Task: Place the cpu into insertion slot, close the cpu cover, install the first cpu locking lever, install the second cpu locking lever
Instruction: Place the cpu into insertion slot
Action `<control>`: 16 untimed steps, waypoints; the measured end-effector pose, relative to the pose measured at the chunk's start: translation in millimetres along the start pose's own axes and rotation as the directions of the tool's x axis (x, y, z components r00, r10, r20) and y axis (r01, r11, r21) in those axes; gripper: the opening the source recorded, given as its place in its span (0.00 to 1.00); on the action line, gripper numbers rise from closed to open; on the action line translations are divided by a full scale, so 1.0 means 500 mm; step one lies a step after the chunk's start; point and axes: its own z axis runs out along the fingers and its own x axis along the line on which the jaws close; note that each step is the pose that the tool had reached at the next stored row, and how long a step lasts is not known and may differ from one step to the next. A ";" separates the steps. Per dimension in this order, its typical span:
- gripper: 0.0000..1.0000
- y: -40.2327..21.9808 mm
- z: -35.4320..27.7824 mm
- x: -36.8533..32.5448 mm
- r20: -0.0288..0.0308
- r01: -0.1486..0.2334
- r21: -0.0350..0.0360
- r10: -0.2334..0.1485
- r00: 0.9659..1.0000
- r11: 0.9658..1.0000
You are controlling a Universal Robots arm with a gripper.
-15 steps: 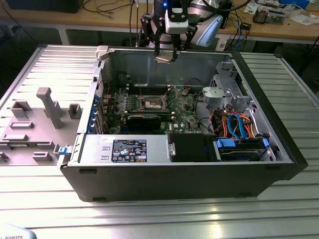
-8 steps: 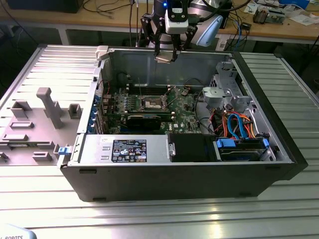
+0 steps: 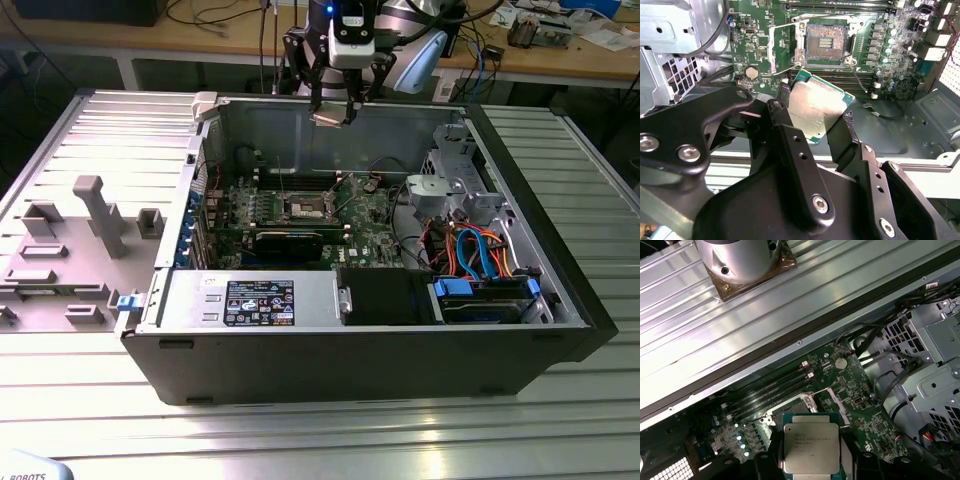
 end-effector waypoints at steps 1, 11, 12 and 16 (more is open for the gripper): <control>0.54 0.000 0.000 0.000 0.001 -0.006 0.000 0.006 1.000 1.000; 0.54 0.000 0.001 0.000 0.003 -0.036 -0.001 0.036 0.999 0.999; 0.54 0.000 0.001 0.000 0.003 -0.037 -0.001 0.037 0.999 0.999; 0.54 0.000 0.001 0.000 0.003 -0.037 -0.001 0.037 0.999 0.999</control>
